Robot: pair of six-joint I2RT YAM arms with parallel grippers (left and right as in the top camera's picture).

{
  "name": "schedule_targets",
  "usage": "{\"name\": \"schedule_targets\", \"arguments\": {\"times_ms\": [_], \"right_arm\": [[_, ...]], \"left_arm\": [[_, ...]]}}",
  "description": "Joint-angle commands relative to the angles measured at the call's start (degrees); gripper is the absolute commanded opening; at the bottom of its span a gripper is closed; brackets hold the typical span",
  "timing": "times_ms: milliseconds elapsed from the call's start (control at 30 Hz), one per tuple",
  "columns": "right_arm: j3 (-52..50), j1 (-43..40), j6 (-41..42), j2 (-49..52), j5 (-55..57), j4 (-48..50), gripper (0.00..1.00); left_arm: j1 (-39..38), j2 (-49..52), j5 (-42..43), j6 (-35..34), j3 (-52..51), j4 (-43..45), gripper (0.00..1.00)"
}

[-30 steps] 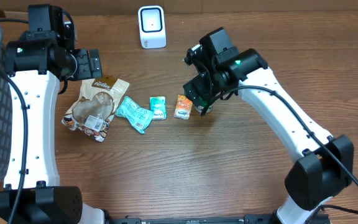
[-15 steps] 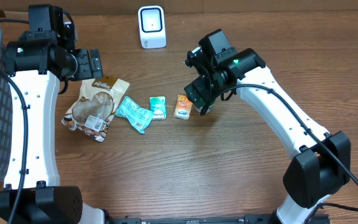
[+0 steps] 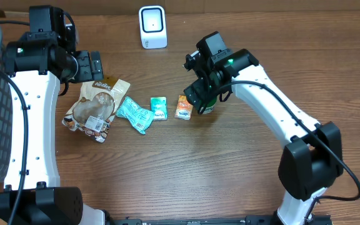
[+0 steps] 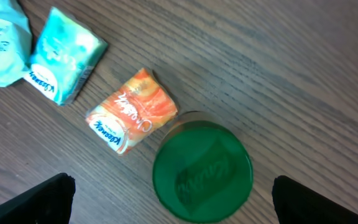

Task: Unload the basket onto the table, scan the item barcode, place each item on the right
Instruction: 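Reach the right gripper forward over the green-lidded jar, then lower the right gripper and grasp the green-lidded jar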

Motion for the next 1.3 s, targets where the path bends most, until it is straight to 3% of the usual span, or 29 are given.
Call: {"name": "schedule_targets", "arguments": {"times_ms": [0,333,1267], "right_arm": [[-0.28,-0.37,-0.22,1.11,-0.44,0.74,1.00],[-0.28,-0.85,-0.13,3.98,5.70,1.73,0.99],[-0.28,-1.70,6.12,7.06,4.63,-1.60,0.63]], "left_arm": [[0.13,-0.74,0.68,-0.76,0.68,-0.07,1.00],[0.13,-0.74,0.68,-0.76,0.68,-0.07,1.00],[0.11,-0.74,0.68,-0.76,0.68,-0.04,1.00]]}}
